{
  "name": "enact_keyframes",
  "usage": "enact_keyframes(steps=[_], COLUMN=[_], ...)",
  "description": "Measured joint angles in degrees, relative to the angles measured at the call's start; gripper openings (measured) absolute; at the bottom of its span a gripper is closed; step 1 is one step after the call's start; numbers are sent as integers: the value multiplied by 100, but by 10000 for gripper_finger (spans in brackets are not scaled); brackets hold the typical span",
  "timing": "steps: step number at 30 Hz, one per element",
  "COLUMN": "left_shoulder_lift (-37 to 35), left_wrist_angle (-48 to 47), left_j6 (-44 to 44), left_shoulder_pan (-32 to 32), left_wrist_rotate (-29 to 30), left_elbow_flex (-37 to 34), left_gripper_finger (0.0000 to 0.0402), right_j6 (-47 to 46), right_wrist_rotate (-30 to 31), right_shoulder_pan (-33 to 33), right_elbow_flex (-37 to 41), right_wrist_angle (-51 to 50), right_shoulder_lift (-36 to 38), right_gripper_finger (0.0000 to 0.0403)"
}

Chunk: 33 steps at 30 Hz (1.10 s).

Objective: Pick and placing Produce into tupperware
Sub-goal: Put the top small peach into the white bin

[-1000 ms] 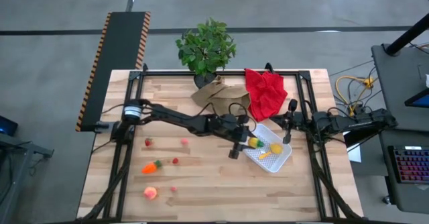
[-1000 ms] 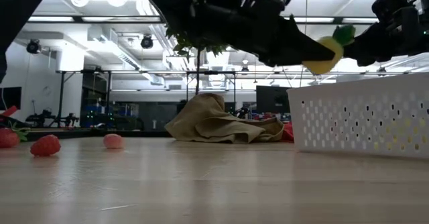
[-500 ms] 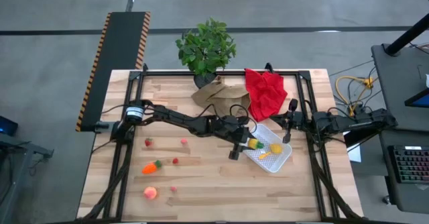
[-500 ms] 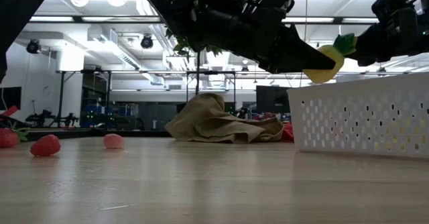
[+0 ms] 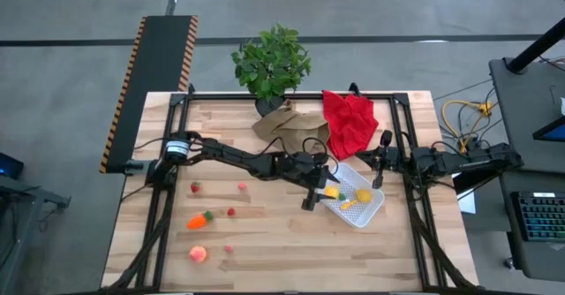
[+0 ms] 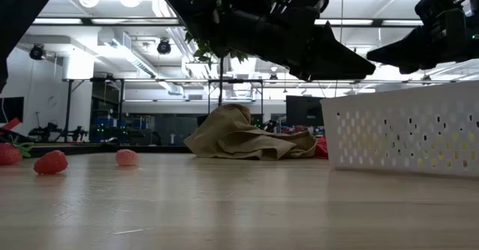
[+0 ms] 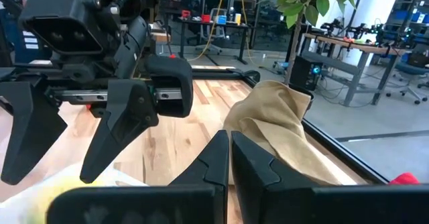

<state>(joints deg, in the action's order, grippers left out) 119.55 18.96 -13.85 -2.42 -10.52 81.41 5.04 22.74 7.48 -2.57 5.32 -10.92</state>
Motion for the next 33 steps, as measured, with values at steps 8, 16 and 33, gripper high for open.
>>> enact_keyframes(steps=[8, 16, 33], left_shoulder_lift=[-5, -776, -3135], left_wrist_angle=[-8, -1647, -4803], left_j6=[4, 71, 1773], left_shoulder_pan=[-2, -5, -297], left_wrist_rotate=[2, 8, 1906], left_elbow_flex=[0, -14, -1739], left_gripper_finger=[242, 242, 242], right_j6=[17, 17, 76], right_wrist_rotate=[44, 114, 195], right_shoulder_pan=[-1, -1, 1], right_elbow_flex=[0, 0, -2], right_wrist_angle=[0, -42, -15], right_shoulder_lift=[0, 0, 0], right_gripper_finger=[9, 9, 9])
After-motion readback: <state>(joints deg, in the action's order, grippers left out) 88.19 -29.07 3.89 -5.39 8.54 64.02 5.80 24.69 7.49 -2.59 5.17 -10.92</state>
